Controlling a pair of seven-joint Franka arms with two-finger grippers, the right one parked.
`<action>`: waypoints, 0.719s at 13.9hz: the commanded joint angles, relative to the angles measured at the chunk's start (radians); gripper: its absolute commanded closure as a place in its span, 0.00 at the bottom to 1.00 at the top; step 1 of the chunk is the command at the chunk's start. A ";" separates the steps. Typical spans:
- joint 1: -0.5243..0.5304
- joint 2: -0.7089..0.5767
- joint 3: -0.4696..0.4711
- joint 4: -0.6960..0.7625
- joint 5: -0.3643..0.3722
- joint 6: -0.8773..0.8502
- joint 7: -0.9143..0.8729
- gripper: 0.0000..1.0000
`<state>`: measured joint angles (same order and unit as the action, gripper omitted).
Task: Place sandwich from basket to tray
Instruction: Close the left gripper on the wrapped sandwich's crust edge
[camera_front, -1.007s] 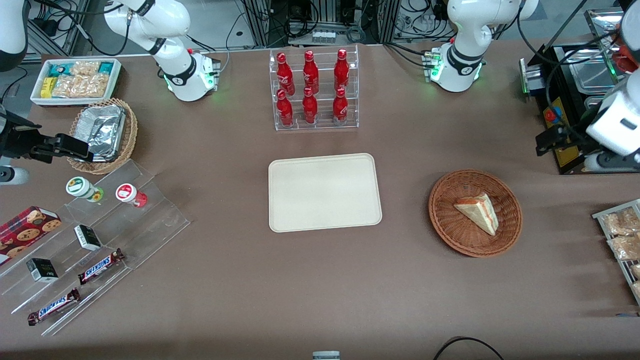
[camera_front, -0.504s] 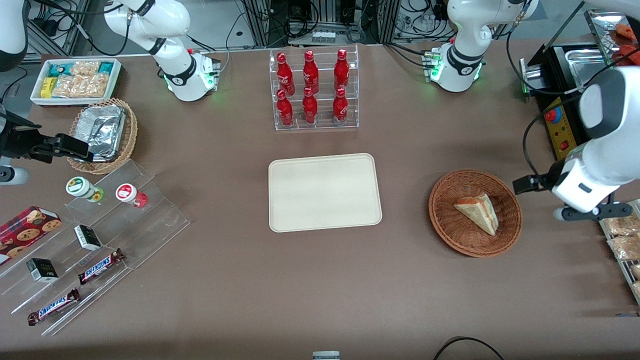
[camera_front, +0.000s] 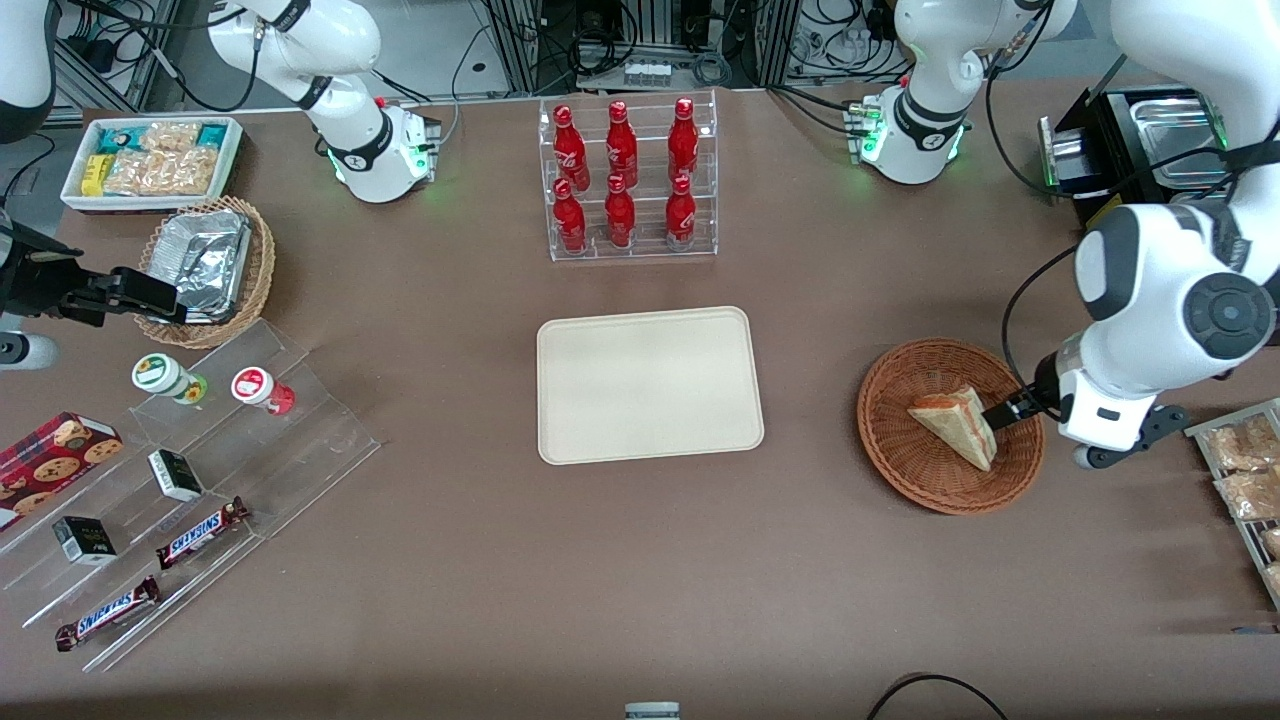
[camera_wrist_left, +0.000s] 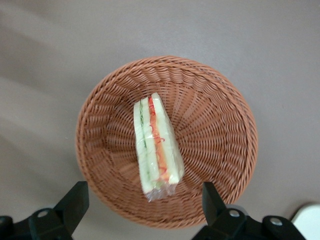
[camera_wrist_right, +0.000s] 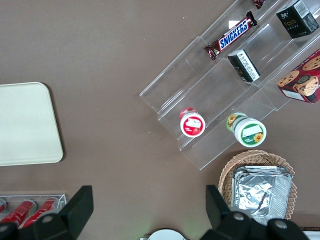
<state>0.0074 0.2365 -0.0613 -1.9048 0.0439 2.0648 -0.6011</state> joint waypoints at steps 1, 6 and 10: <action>-0.016 -0.036 -0.003 -0.094 0.004 0.098 -0.164 0.00; -0.040 -0.039 -0.005 -0.229 0.002 0.251 -0.253 0.00; -0.030 -0.031 -0.003 -0.290 0.002 0.351 -0.255 0.00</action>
<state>-0.0226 0.2326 -0.0681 -2.1551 0.0438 2.3818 -0.8370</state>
